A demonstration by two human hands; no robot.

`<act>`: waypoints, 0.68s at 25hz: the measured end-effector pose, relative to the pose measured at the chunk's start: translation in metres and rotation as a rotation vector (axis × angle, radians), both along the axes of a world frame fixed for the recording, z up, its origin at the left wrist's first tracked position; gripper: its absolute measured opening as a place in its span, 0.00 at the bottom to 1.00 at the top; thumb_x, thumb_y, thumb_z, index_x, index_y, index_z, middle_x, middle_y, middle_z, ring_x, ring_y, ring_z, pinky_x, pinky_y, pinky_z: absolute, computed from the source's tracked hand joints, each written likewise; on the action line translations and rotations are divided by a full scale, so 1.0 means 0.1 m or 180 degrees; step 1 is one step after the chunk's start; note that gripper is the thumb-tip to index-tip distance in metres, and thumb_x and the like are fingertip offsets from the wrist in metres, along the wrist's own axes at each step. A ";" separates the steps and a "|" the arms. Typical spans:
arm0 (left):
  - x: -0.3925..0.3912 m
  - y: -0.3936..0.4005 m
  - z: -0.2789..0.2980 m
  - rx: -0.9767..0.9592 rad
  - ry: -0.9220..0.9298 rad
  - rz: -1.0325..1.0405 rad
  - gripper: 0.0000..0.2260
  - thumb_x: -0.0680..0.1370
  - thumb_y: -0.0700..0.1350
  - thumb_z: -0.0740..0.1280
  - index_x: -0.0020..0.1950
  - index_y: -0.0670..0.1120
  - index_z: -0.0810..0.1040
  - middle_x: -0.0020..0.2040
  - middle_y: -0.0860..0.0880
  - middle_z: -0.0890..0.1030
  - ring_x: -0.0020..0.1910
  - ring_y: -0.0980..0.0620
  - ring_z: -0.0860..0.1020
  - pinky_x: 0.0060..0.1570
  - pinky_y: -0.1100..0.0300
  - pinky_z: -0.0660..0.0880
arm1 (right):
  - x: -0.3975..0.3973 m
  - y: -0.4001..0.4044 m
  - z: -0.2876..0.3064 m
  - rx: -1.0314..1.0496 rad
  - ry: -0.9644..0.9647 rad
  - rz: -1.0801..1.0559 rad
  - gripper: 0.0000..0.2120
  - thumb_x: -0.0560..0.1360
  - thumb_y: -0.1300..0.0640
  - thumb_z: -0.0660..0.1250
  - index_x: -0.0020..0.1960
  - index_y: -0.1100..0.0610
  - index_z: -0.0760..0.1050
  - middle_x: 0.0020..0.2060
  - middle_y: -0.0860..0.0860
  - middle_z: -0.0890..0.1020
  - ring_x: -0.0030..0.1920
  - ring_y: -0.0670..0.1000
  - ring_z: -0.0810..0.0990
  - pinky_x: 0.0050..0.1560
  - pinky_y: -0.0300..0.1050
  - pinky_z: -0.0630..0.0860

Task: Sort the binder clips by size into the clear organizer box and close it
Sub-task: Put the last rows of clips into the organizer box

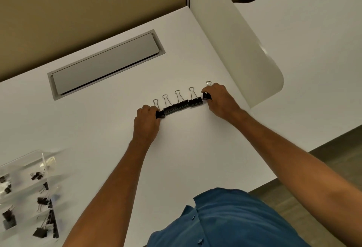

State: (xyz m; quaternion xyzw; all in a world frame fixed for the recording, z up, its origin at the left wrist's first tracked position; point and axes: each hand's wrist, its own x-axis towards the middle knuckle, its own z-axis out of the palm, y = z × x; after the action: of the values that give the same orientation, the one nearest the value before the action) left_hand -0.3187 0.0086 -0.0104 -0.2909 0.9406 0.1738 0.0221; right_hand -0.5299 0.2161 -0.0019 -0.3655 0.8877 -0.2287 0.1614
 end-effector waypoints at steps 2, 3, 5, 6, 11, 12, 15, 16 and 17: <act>-0.03 -0.02 -0.01 0.0161 -0.0062 0.0131 0.10 0.77 0.44 0.70 0.55 0.43 0.77 0.51 0.44 0.75 0.51 0.42 0.72 0.42 0.49 0.73 | 0.07 -0.09 0.08 -0.0300 -0.0042 0.0066 0.18 0.75 0.66 0.65 0.63 0.55 0.77 0.55 0.54 0.76 0.56 0.53 0.71 0.50 0.46 0.73; -0.02 -0.02 -0.01 0.0283 -0.0034 0.0218 0.10 0.76 0.44 0.70 0.55 0.43 0.77 0.51 0.45 0.75 0.51 0.43 0.72 0.44 0.49 0.73 | 0.12 -0.14 0.11 -0.0345 -0.0018 0.0225 0.18 0.74 0.66 0.65 0.63 0.56 0.77 0.55 0.53 0.76 0.56 0.53 0.71 0.51 0.45 0.73; 0.00 0.01 0.01 0.0564 0.0191 0.0451 0.09 0.76 0.43 0.71 0.55 0.44 0.77 0.52 0.46 0.75 0.53 0.44 0.71 0.49 0.52 0.72 | 0.19 -0.23 0.10 -0.0195 -0.0010 0.0498 0.19 0.74 0.68 0.63 0.63 0.56 0.77 0.55 0.53 0.75 0.55 0.54 0.71 0.52 0.46 0.73; 0.02 0.04 0.03 0.0653 0.0328 0.0550 0.09 0.76 0.43 0.71 0.56 0.44 0.78 0.53 0.46 0.74 0.54 0.45 0.71 0.51 0.55 0.71 | 0.20 -0.26 0.07 -0.0052 -0.0004 0.0553 0.18 0.74 0.67 0.62 0.62 0.56 0.77 0.55 0.53 0.75 0.55 0.55 0.71 0.52 0.48 0.74; -0.04 0.24 0.21 0.0665 0.0693 0.0333 0.09 0.78 0.43 0.70 0.58 0.46 0.78 0.55 0.48 0.74 0.55 0.50 0.70 0.51 0.60 0.68 | 0.25 -0.25 -0.04 0.0222 0.0396 0.0753 0.13 0.72 0.68 0.65 0.54 0.58 0.77 0.52 0.56 0.76 0.49 0.58 0.73 0.42 0.58 0.77; -0.10 0.26 0.23 0.0624 0.0703 0.0211 0.09 0.77 0.43 0.70 0.57 0.46 0.78 0.55 0.49 0.74 0.54 0.50 0.70 0.50 0.59 0.69 | 0.23 -0.25 -0.05 0.0199 0.0408 0.0779 0.12 0.72 0.68 0.65 0.54 0.58 0.77 0.51 0.56 0.77 0.48 0.58 0.73 0.41 0.58 0.77; -0.27 0.30 0.23 0.0367 0.0526 -0.0030 0.08 0.77 0.43 0.69 0.55 0.46 0.77 0.53 0.48 0.75 0.52 0.46 0.72 0.46 0.52 0.74 | 0.16 -0.22 -0.01 0.0123 0.0100 0.0581 0.14 0.74 0.69 0.63 0.56 0.57 0.77 0.52 0.55 0.75 0.50 0.57 0.72 0.46 0.57 0.77; -0.31 0.30 0.20 0.0258 0.0389 -0.0059 0.07 0.77 0.43 0.68 0.55 0.46 0.77 0.53 0.47 0.75 0.51 0.45 0.72 0.45 0.49 0.74 | 0.14 -0.21 0.00 0.0065 0.0000 0.0494 0.14 0.75 0.69 0.63 0.57 0.57 0.77 0.52 0.54 0.75 0.51 0.57 0.72 0.48 0.57 0.76; -0.34 0.30 0.18 0.0175 0.0249 -0.0063 0.07 0.78 0.44 0.68 0.55 0.45 0.77 0.53 0.47 0.75 0.51 0.44 0.73 0.45 0.48 0.75 | 0.14 -0.21 0.03 -0.0022 -0.0050 0.0445 0.13 0.76 0.68 0.63 0.57 0.56 0.77 0.52 0.54 0.76 0.51 0.56 0.73 0.50 0.55 0.76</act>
State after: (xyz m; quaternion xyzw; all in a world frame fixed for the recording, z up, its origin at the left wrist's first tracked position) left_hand -0.3528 0.0386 0.0072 -0.2739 0.9384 0.2106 -0.0050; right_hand -0.5164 0.1951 0.0011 -0.4254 0.8579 -0.2229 0.1827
